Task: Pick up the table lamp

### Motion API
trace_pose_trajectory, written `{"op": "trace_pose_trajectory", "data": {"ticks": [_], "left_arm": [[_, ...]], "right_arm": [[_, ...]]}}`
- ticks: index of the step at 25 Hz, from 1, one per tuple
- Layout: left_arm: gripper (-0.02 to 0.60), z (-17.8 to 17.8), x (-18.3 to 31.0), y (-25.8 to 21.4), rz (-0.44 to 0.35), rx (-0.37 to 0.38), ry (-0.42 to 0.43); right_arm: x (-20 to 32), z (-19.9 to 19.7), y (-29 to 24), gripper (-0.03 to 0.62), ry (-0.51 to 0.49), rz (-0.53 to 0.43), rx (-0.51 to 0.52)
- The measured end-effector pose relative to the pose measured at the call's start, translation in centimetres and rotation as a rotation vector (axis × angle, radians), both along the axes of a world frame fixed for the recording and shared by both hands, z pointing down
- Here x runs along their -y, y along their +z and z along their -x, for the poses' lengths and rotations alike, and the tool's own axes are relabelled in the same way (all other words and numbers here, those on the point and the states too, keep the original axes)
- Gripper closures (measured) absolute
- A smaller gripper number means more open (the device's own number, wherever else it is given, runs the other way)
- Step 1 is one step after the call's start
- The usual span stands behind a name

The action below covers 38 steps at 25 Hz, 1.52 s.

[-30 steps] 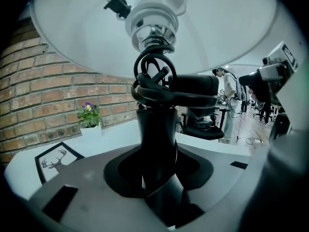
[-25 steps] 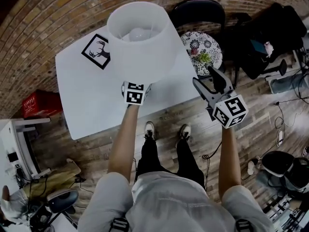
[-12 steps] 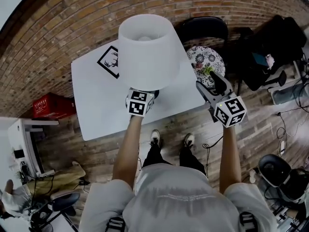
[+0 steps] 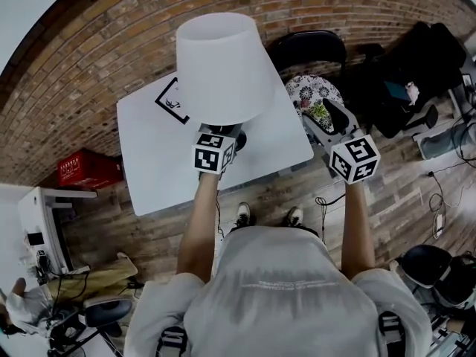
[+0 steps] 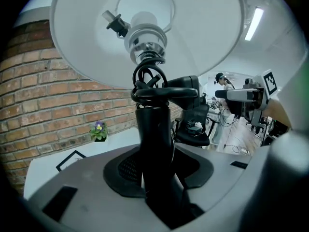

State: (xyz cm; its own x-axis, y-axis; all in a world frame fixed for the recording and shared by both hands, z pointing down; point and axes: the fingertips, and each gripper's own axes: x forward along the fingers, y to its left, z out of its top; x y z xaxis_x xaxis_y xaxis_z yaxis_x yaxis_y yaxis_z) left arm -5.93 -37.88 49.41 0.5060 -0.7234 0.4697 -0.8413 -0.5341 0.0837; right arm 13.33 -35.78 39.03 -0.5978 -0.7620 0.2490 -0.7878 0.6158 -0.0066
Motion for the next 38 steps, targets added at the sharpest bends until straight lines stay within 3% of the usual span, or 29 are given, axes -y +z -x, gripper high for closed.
{"op": "trace_pose_trajectory", "data": {"ticks": [12, 20, 27, 30, 38], "left_arm": [[0.426, -1.6, -1.3, -4.0, -0.068, 0.034, 0.050], [0.426, -1.9, -0.6, -6.3, -0.114, 0.029, 0.051], [0.426, -1.4, -0.2, -7.8, -0.145, 0.027, 0.042], [0.426, -1.1, -0.2, -8.4, -0.158, 0.025, 0.035], [0.426, -0.7, -0.8, -9.4, -0.181, 0.037, 0.023]], "right_arm": [[-0.9, 0.1, -2.3, 0.324, 0.012, -0.069, -0.015], [-0.2, 0.0, -3.1, 0.395, 0.013, -0.090, -0.031], [0.1, 0.4, -2.7, 0.506, -0.005, -0.091, -0.088], [0.1, 0.5, -3.1, 0.583, -0.004, -0.105, -0.093], [-0.4, 0.8, -3.3, 0.592, -0.031, -0.128, -0.145]]}}
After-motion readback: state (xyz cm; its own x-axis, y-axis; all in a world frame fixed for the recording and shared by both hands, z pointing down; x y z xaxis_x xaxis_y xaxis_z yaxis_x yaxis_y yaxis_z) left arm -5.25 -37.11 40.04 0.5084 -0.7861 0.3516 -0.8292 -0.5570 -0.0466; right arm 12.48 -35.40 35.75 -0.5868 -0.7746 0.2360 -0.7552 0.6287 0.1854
